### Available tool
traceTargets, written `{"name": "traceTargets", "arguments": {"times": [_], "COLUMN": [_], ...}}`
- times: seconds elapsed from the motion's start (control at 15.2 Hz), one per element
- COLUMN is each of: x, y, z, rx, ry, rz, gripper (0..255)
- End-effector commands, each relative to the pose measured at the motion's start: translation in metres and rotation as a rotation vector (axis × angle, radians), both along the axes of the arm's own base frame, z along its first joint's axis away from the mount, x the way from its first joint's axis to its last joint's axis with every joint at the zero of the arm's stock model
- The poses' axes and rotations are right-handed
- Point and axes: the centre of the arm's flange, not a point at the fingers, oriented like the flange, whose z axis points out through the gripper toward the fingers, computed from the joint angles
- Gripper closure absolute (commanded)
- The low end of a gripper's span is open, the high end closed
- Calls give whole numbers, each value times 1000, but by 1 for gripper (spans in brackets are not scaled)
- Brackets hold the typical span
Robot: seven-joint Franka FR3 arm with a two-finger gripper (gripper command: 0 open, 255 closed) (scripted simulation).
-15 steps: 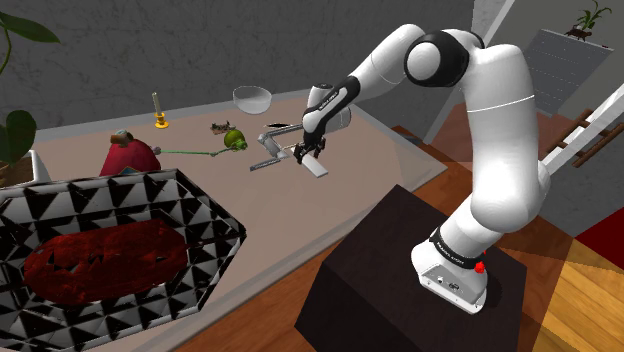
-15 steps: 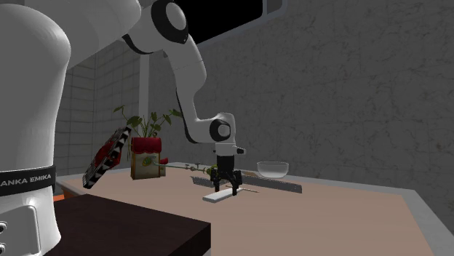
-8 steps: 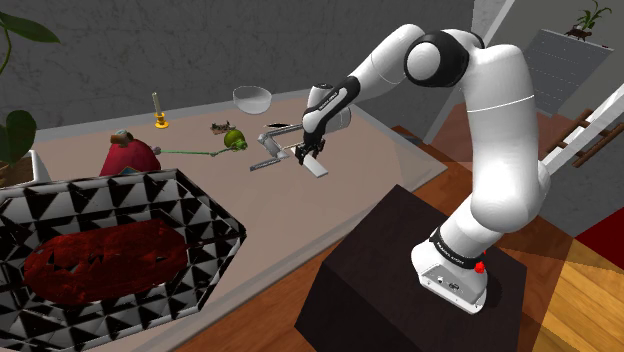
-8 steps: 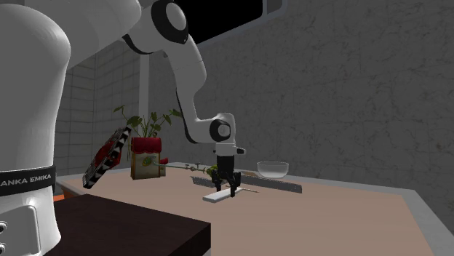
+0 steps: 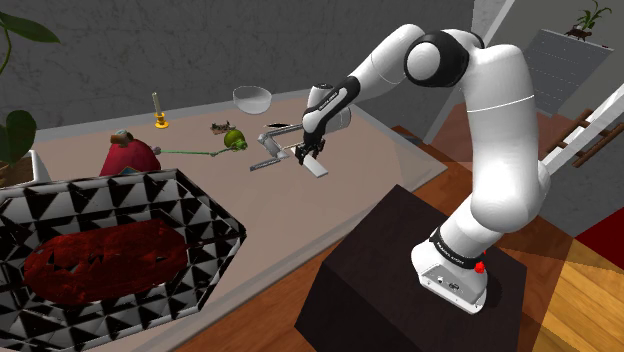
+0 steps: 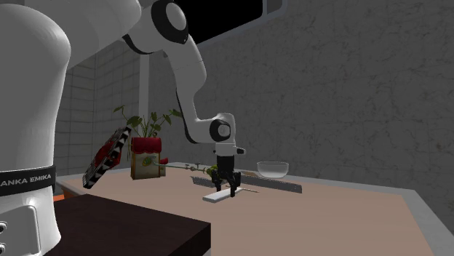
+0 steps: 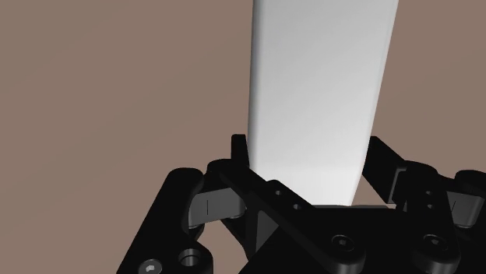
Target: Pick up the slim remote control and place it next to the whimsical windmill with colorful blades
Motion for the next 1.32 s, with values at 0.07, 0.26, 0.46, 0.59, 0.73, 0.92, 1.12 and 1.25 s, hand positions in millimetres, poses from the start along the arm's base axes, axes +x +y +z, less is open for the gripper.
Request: {"name": "traceTargets", "arguments": {"times": [0.07,0.26,0.46,0.59,0.73,0.92,1.12,1.25], "x": [0,0,0,0,0,0,0,0], "y": [0,0,0,0,0,0,0,0], "z": [10,26,42,53,63,79,95,106], "rx": [0,0,0,0,0,0,0,0], "ry": [0,0,0,0,0,0,0,0], "rz": [0,0,0,0,0,0,0,0], "gripper": [255,255,255,255,255,255,255,255]}}
